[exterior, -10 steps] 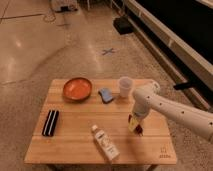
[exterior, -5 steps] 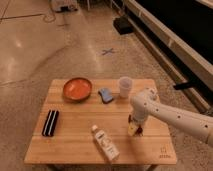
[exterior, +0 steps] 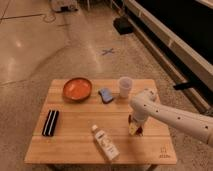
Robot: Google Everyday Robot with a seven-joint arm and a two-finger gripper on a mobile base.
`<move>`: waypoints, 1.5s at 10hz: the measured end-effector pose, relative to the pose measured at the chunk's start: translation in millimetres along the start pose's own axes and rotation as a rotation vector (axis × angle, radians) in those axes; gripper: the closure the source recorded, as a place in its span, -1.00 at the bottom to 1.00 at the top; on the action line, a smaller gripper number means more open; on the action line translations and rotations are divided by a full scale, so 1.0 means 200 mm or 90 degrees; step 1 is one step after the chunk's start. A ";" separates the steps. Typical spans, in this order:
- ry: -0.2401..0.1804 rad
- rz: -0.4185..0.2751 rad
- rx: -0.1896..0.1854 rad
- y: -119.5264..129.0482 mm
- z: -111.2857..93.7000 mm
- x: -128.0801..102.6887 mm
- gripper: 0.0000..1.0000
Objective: Place the pepper in the ceramic bowl
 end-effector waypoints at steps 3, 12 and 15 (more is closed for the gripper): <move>0.003 0.000 -0.002 0.00 -0.01 0.01 1.00; -0.028 -0.108 0.066 0.27 -0.62 -0.69 1.00; -0.038 -0.140 0.083 0.33 -0.69 -1.02 1.00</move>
